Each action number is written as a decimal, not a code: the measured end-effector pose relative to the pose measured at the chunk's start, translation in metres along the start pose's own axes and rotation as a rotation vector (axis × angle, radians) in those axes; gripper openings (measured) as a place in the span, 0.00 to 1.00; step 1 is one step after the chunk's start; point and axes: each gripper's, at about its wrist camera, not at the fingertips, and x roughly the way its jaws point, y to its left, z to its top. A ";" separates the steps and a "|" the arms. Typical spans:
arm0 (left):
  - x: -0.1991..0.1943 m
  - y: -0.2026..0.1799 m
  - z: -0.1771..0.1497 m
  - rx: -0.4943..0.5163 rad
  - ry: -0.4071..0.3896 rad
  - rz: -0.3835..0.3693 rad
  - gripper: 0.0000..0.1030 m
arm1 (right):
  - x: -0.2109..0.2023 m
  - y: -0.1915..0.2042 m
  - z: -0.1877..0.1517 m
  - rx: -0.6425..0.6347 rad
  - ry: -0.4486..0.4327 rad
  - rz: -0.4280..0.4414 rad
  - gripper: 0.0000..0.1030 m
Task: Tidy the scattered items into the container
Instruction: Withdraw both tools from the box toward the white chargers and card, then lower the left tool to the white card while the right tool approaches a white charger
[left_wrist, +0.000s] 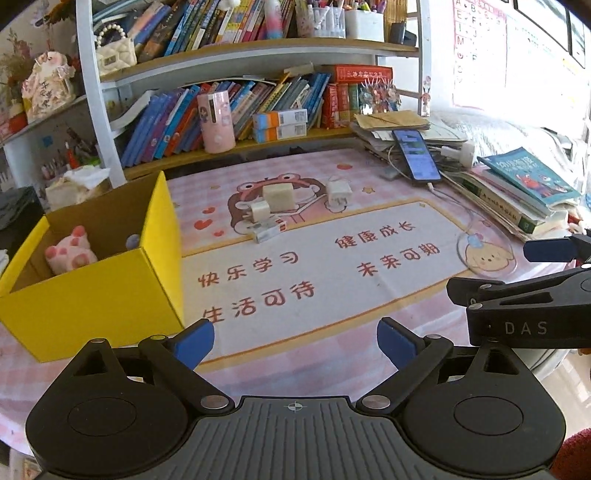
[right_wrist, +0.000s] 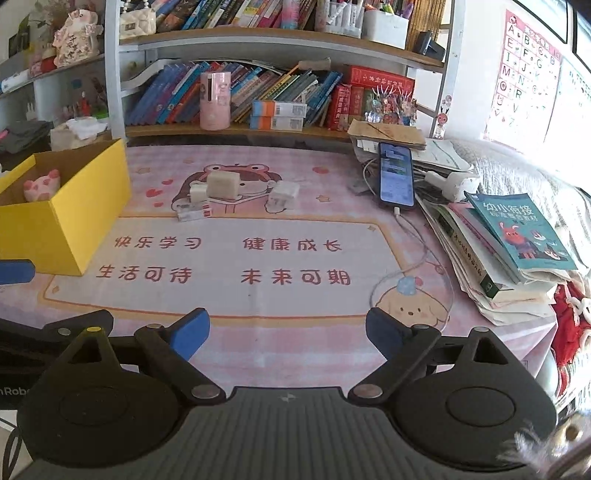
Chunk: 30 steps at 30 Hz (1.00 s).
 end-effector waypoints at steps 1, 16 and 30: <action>0.004 0.000 0.002 -0.002 0.001 0.001 0.94 | 0.004 -0.002 0.002 -0.002 0.004 0.001 0.89; 0.084 -0.005 0.049 -0.064 0.052 0.055 0.94 | 0.092 -0.042 0.052 -0.015 0.082 0.037 0.89; 0.165 0.009 0.102 -0.169 0.111 0.188 0.94 | 0.200 -0.068 0.123 -0.063 0.122 0.183 0.89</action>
